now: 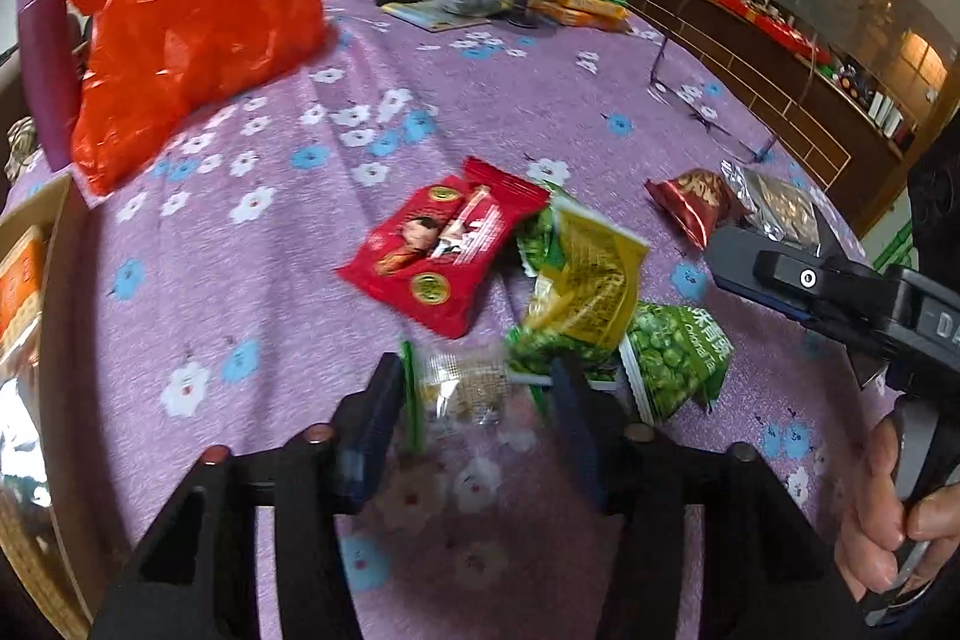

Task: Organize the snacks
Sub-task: 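Grasp the clear snack packet with the left tool while the right tool reaches for the green pea packet, then grasp the green pea packet with the right tool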

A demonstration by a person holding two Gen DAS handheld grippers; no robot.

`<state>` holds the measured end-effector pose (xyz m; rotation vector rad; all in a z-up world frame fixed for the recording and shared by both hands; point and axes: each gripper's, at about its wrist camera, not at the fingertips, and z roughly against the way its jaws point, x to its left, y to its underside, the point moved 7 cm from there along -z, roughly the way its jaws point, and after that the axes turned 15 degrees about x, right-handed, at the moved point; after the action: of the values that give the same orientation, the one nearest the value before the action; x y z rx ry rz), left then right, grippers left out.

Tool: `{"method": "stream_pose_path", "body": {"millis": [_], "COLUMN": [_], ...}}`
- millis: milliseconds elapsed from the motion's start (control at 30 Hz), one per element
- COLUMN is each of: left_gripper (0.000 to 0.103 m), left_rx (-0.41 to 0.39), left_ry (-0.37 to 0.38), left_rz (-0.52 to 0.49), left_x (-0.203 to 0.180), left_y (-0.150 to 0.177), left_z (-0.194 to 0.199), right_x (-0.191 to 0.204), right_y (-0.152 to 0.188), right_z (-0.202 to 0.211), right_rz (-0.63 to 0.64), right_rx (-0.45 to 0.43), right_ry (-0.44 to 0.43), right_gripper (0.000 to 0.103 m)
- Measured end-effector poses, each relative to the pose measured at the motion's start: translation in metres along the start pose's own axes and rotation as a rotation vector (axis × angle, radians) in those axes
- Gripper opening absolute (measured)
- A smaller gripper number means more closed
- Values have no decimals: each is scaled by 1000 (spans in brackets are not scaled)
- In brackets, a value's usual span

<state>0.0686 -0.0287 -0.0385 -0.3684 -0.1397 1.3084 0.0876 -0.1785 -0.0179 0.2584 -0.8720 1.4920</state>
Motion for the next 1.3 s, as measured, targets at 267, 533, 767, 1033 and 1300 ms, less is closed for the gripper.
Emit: {"method": "stream_pose_path", "body": {"millis": [267,533,767,1033,1300], "left_gripper": [39,39,39,39,39], "left_rx": [-27,-111,-201,-199,-203], "left_ry": [-37,-50,-33,3,17], "left_rz": [7,57,140,138,130], "left_x": [13,38,66,66,63], "left_y": [5,24,21,21,21], "left_z": [4,37,55,52,52], "right_x": [0,6,44,53,69], "right_y": [2,9,24,33,63], "right_z": [-3,-19,-24,-29,-50], "right_rz": [9,52,169,283,535], "right_rx": [10,86,164,187,275], "right_ry": [12,34,-167,-35,186], "right_gripper": [52,54,58,66,70]}}
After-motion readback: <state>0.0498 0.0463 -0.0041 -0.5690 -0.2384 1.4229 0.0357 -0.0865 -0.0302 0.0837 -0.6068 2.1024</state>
